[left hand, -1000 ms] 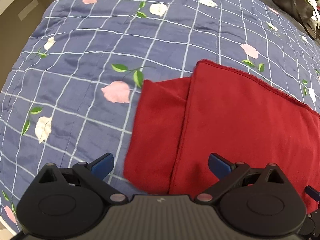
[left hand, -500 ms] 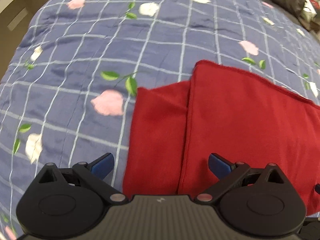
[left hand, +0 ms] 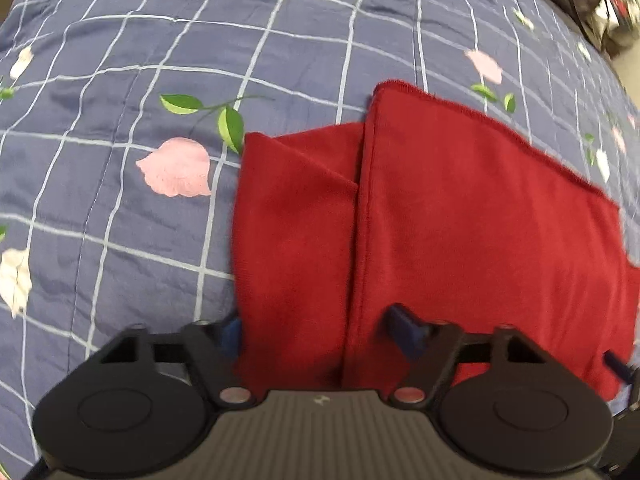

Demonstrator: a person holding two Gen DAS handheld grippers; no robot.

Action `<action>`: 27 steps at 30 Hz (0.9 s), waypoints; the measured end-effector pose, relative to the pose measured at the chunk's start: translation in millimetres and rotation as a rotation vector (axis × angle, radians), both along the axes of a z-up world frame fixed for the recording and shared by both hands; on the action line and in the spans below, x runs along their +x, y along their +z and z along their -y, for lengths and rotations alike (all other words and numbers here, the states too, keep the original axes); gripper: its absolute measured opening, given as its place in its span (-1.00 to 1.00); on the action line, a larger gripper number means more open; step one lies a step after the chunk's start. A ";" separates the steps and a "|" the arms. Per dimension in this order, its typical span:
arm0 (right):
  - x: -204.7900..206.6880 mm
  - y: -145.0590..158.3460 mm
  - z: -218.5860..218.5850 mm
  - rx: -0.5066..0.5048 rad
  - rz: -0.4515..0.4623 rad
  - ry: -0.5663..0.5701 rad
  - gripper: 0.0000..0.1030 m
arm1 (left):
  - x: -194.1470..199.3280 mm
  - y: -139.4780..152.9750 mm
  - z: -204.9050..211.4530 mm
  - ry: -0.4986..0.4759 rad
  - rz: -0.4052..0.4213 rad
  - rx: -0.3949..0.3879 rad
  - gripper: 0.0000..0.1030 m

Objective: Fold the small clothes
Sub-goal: 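Close the left gripper on the folded sweater's side edge, then lift the sweater edge with the left gripper and fold it over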

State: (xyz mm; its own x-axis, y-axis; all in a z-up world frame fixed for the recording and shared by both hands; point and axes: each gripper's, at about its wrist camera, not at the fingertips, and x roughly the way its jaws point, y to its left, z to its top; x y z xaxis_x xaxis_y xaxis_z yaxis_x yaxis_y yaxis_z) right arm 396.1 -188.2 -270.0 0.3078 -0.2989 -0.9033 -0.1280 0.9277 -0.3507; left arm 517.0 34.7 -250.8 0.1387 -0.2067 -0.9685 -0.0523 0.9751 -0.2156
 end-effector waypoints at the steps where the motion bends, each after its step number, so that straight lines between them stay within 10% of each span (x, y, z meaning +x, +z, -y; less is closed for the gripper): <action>1: -0.2 -0.2 -0.9 -0.004 0.001 0.005 0.99 | -0.1 2.4 -0.4 0.009 0.005 -0.001 0.13; 9: 0.6 -0.8 -3.1 -0.016 -0.009 0.004 0.99 | 1.3 19.1 2.2 0.011 0.029 0.004 -0.84; 27: 0.9 21.5 10.6 0.071 -0.061 0.145 0.99 | 5.9 56.7 39.0 -0.082 0.082 0.077 -0.89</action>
